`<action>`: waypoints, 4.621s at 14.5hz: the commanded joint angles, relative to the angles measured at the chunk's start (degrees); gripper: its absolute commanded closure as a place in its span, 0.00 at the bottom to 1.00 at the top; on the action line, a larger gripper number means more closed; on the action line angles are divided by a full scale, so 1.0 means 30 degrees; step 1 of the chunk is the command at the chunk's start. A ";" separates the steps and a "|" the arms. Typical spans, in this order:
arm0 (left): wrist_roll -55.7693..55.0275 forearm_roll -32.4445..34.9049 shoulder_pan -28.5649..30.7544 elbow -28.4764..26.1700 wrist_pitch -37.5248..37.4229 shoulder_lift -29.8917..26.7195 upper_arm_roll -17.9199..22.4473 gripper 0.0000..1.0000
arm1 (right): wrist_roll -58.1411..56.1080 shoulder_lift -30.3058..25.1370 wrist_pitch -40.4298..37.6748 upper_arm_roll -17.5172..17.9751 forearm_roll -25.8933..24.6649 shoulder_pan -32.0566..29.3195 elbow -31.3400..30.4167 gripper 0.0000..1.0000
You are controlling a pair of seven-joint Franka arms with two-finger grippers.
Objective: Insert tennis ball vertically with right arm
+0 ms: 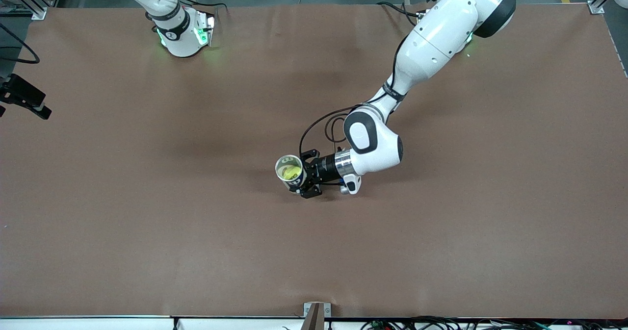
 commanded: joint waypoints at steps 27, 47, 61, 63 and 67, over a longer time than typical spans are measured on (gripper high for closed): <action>0.1658 -0.0283 0.2126 -0.3455 -0.0961 -0.1401 -0.0076 0.00 | -0.0077 0.0258 -0.0284 0.0238 -0.0336 -0.0314 0.0489 0.00; 0.1628 2.4054 0.4235 -0.2784 -1.0712 -0.7201 0.5080 0.00 | -0.1367 0.0317 -0.0313 0.0238 -0.0804 -0.0314 0.0430 0.00; 1.1703 2.8223 0.8714 -0.3076 -1.6692 -1.3352 0.3150 0.00 | -0.1367 0.0376 -0.0313 0.0238 -0.0833 -0.0314 0.0401 0.00; 1.2698 2.8194 0.9361 -0.2988 -1.7071 -1.3909 0.2357 0.00 | -0.1367 0.0375 -0.0313 0.0238 -0.0833 -0.0314 0.0401 0.00; 1.3840 2.8223 0.9187 -0.1531 -1.9582 -1.4645 0.2355 0.00 | -0.1338 0.0376 -0.0313 0.0238 -0.0804 -0.0314 0.0401 0.00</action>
